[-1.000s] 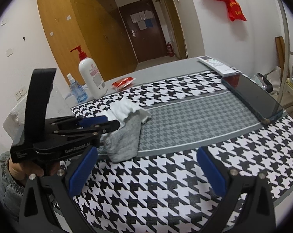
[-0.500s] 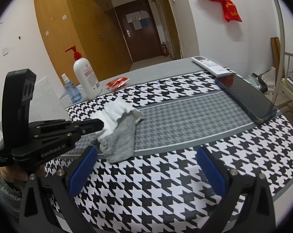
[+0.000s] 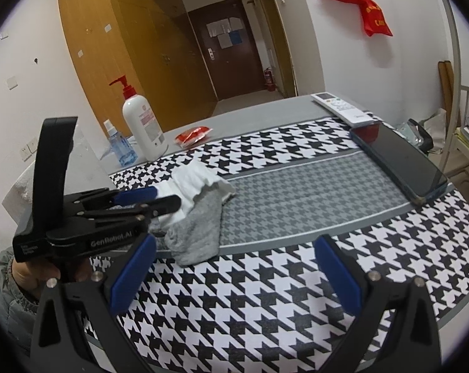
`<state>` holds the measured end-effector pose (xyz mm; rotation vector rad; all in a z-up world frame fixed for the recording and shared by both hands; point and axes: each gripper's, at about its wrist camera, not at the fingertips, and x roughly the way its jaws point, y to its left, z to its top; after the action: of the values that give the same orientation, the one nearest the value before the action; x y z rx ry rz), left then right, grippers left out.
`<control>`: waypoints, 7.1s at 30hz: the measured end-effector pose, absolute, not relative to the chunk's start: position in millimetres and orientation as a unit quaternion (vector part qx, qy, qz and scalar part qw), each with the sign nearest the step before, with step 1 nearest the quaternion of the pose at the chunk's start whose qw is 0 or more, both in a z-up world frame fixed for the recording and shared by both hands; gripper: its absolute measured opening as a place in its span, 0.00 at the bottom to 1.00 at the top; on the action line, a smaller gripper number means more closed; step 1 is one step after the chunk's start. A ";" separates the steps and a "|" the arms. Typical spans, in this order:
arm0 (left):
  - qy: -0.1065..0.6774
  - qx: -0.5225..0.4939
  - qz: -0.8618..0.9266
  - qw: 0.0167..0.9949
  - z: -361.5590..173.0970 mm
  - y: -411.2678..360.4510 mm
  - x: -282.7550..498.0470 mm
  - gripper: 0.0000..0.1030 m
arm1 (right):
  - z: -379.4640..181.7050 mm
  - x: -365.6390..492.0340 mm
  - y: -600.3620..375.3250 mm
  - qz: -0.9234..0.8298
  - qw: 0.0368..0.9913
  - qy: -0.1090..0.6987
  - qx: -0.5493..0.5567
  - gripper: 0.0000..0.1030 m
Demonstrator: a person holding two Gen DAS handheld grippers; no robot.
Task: Organize soft objects
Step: 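Close the left tool on the white towel and lift it, then move the right tool down onto the grey socks, then grasp the grey socks with the right tool and lift them, then carry the towel and socks with both tools over the foam box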
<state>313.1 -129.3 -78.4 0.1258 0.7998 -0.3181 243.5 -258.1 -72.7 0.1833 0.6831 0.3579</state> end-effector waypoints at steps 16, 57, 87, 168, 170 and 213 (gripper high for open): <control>0.414 0.050 -0.159 0.895 -89.5 -125.1 324.7 0.13 | -75.4 252.9 -251.6 0.188 0.915 0.351 0.070 1.00; 0.329 -0.052 -0.257 0.907 -29.6 -94.7 274.5 0.09 | -86.6 278.2 -205.3 0.229 0.883 0.407 0.048 0.32; 0.355 0.001 -0.159 0.921 -58.6 -94.9 288.3 0.68 | -71.9 241.8 -279.4 0.114 0.913 0.388 0.044 0.60; 0.312 0.005 -0.172 0.934 -50.2 -92.8 262.9 0.03 | -55.0 245.8 -259.0 0.113 0.922 0.369 0.037 0.12; 0.308 0.004 -0.178 0.935 -47.4 -92.0 259.6 0.03 | -51.7 241.8 -261.1 0.114 0.924 0.363 0.046 0.12; 0.152 -0.001 -0.150 0.977 52.0 -21.6 167.8 0.03 | 21.9 186.4 -202.3 0.191 0.959 0.198 0.068 0.12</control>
<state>167.8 -21.6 52.0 -0.0010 0.3056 -0.3021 186.4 -202.3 21.9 0.1385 0.4023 0.3879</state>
